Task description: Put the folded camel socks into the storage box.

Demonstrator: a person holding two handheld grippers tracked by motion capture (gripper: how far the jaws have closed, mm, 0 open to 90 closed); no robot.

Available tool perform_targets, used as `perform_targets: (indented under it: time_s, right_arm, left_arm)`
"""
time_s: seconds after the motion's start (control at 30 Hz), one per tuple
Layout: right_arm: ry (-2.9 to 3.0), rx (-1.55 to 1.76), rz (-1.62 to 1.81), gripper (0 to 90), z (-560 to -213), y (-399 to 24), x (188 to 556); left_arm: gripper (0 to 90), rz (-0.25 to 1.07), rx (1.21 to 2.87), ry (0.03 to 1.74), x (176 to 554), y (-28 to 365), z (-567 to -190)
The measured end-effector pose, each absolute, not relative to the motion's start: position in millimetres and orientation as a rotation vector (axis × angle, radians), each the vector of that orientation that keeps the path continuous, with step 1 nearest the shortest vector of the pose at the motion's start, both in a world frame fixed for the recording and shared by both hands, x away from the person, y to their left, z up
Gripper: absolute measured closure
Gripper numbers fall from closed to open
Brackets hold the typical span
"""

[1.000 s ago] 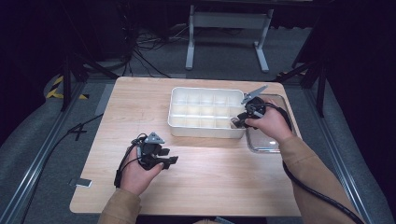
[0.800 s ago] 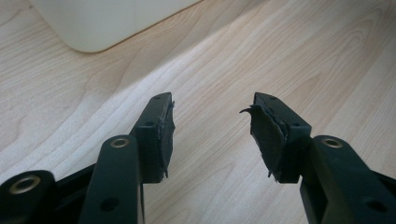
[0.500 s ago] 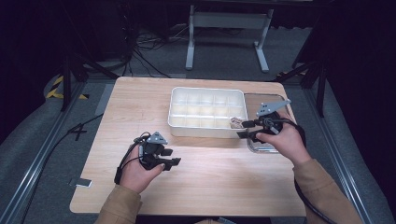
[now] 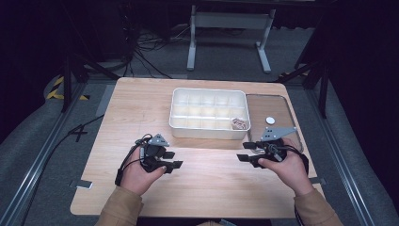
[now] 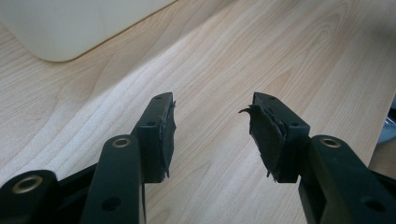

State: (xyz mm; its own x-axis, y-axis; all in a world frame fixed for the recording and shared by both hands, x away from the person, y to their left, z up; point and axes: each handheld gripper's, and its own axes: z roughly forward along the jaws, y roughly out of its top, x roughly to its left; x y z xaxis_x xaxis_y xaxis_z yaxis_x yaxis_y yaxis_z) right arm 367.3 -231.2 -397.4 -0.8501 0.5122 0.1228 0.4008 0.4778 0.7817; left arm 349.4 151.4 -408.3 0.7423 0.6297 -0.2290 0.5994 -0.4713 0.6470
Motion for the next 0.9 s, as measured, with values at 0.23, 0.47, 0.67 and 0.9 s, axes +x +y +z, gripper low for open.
perform_targets:
  time_s: [0.23,0.47,0.67,0.9]
  right_arm:
    - [2.596,0.785,1.334,44.7,-418,-224,362]
    - [2.593,0.765,1.333,44.6,-449,-226,360]
    - [2.636,0.788,1.22,43.6,-471,-226,359]
    - [2.626,0.733,1.203,40.5,-478,-220,354]
  left_arm:
    - [50.5,0.041,2.221,0.913,352,153,-412]
    - [49.9,0.001,2.274,0.894,360,154,-422]
    - [47.1,-0.005,2.307,0.886,363,153,-432]
    - [44.6,0.0,2.338,0.845,364,148,-439]
